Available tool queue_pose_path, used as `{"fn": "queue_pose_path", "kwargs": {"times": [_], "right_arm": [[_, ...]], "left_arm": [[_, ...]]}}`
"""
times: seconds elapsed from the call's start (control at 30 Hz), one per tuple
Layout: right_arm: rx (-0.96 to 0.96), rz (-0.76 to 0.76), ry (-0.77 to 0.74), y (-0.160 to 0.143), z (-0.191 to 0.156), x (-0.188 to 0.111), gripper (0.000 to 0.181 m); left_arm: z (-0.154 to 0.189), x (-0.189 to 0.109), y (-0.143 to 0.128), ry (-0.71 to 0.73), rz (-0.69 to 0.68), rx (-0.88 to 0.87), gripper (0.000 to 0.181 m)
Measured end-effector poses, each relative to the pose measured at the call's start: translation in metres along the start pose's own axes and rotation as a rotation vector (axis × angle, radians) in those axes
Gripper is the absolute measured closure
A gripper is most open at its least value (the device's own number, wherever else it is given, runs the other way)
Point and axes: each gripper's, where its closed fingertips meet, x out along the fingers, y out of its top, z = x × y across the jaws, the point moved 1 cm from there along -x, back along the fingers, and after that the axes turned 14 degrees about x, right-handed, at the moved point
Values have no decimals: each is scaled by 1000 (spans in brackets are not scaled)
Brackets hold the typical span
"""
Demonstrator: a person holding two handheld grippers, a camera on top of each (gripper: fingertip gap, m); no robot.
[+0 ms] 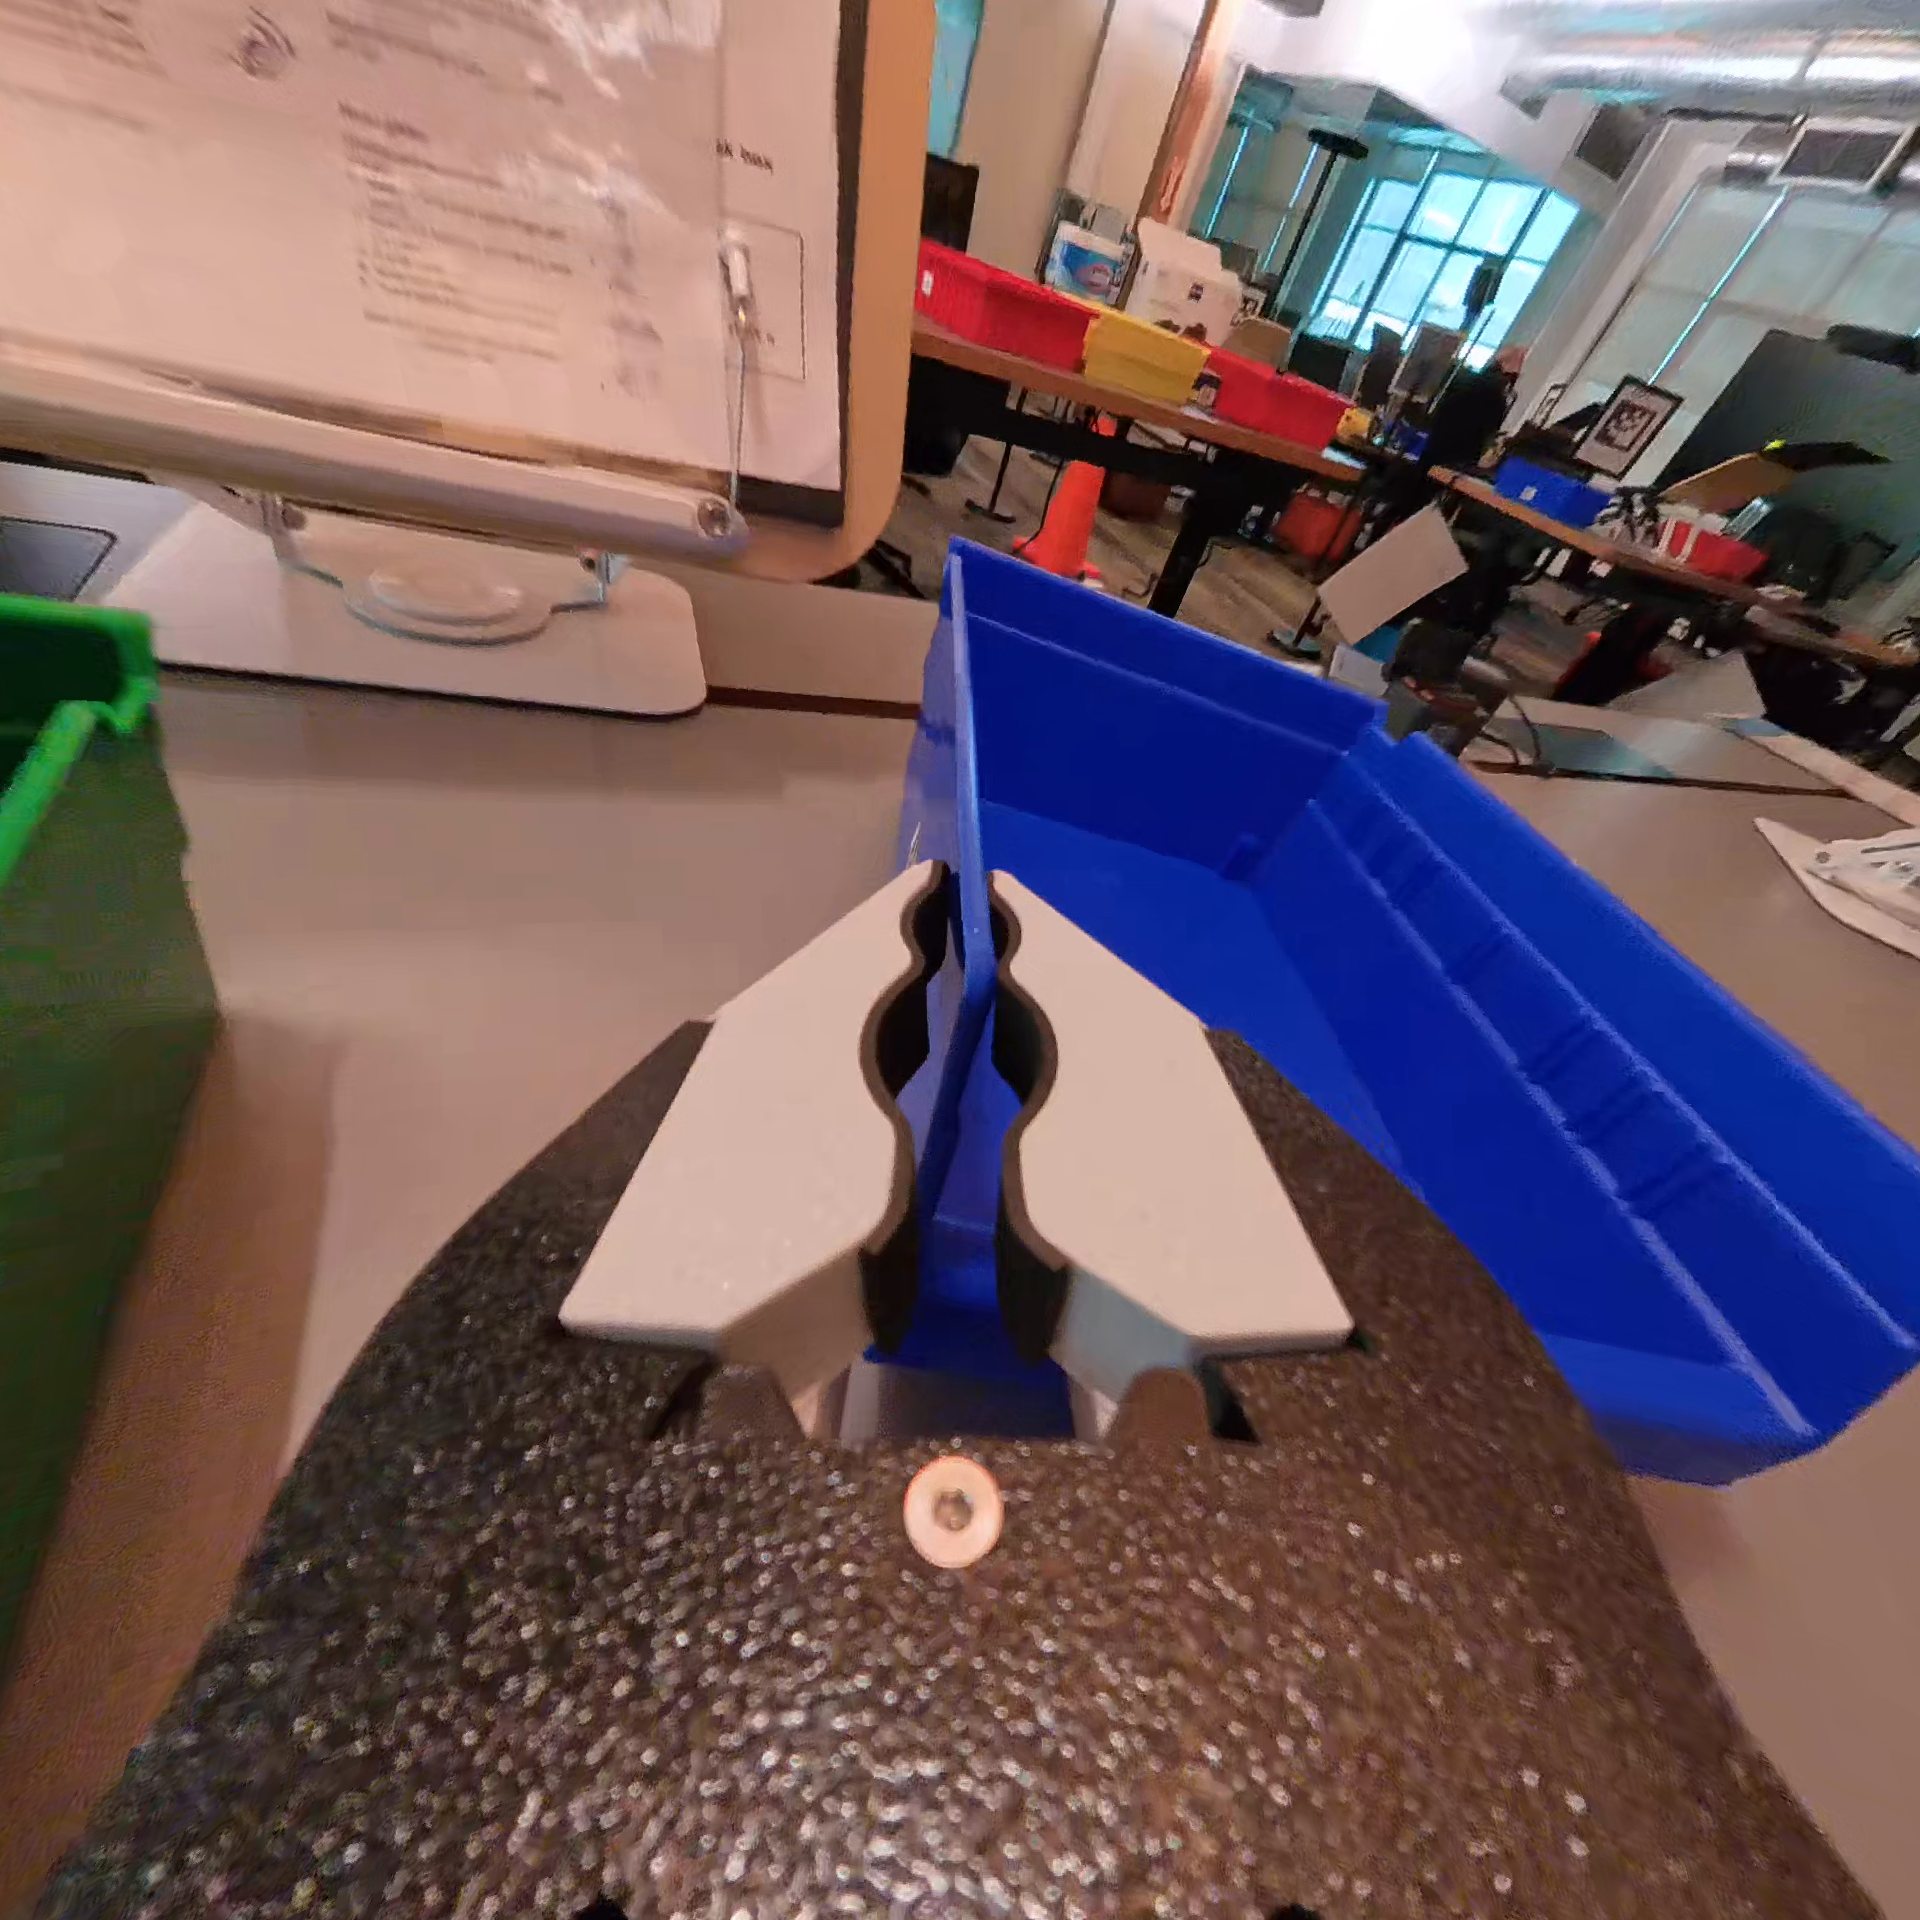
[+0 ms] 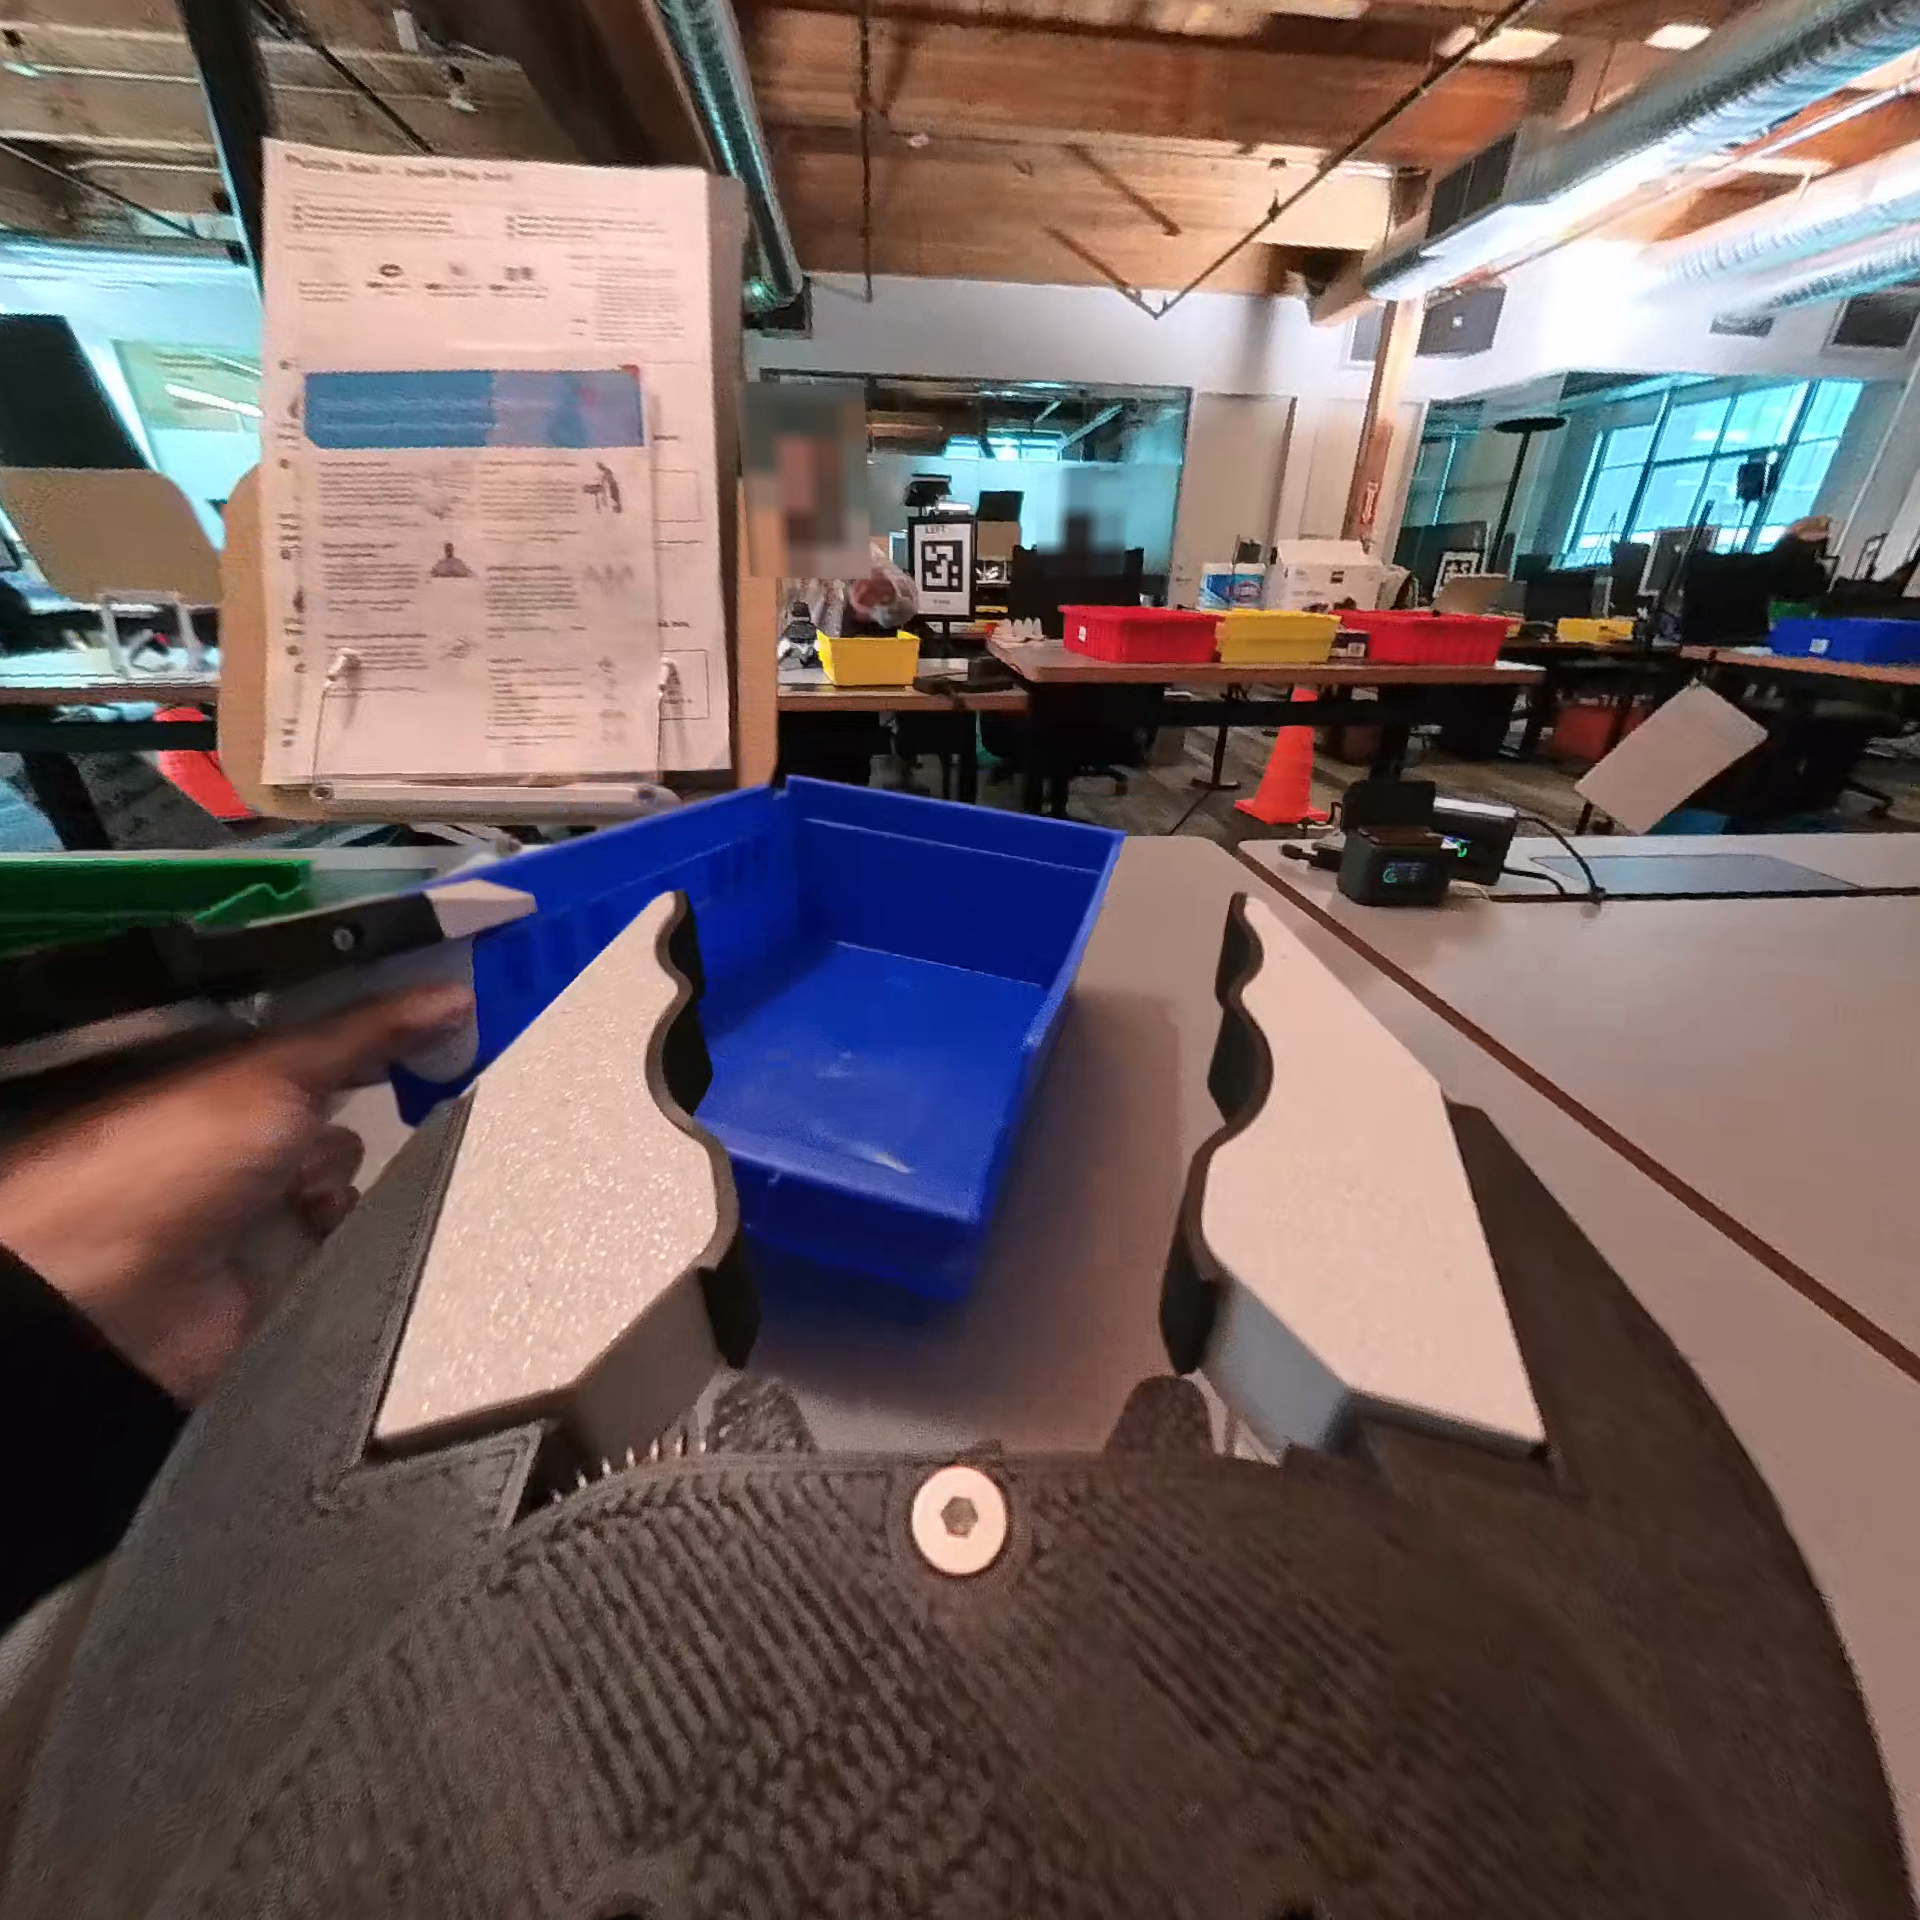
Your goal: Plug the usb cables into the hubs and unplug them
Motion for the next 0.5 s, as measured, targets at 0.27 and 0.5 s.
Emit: {"fn": "queue_pose_path", "kwargs": {"times": [0.27, 0.5], "right_arm": [[-11, -21, -53, -8, 28, 12, 89], [-12, -25, -67, -4, 47, 9, 93]], "left_arm": [[45, -10, -31, -92, -75, 182, 158], [20, -108, 51, -321, 24, 301, 114]]}}
